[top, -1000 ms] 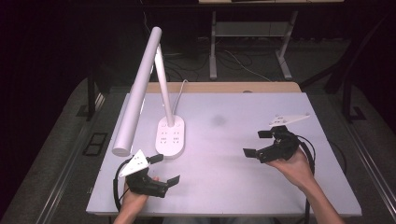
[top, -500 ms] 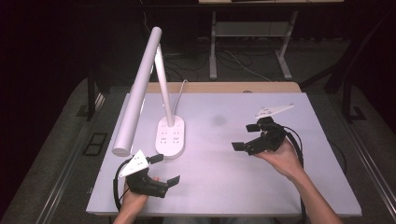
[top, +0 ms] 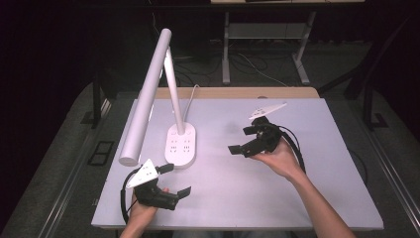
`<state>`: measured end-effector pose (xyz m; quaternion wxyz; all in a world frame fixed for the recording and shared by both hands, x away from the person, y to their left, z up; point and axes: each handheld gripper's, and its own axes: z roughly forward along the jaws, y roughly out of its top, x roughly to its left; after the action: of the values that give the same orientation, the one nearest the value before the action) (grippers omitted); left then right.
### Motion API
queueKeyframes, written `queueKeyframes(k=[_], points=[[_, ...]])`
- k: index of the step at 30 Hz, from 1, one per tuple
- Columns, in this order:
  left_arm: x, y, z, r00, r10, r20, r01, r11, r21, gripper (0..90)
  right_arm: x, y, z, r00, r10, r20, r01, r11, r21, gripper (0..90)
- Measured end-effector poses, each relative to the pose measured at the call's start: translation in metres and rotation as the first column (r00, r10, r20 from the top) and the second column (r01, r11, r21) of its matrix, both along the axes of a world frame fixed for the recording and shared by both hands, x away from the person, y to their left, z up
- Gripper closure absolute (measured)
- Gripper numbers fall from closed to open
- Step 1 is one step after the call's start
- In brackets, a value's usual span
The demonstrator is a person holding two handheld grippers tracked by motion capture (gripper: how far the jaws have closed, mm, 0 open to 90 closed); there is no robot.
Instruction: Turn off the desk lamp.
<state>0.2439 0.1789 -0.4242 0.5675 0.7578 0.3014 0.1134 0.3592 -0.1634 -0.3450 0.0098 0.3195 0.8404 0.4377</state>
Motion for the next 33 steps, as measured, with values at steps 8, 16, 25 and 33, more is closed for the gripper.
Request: queueKeyframes(k=[8,16,25,33], points=[[-0.001,0.0,0.0,1.0,-0.001,-0.001,0.001,1.0,-0.006,0.0,0.014,0.015,-0.002,0.9999,0.016,0.0,-0.016,0.9999,0.001,0.7],[-0.001,0.0,0.0,1.0,0.0,-0.003,0.0,0.9999,-0.01,0.0,0.028,0.031,-0.001,0.9997,0.025,-0.005,-0.025,0.9997,0.004,0.8],[-0.001,0.0,0.0,1.0,-0.003,-0.003,0.003,0.9999,-0.014,0.0,0.044,0.051,0.001,0.9987,0.05,-0.001,-0.05,0.9987,0.0,0.8],[-0.001,0.002,0.001,1.0,-0.002,-0.003,0.001,0.9998,-0.019,0.0,0.058,0.072,0.003,0.9981,0.062,0.004,-0.062,0.998,-0.011,0.8]])
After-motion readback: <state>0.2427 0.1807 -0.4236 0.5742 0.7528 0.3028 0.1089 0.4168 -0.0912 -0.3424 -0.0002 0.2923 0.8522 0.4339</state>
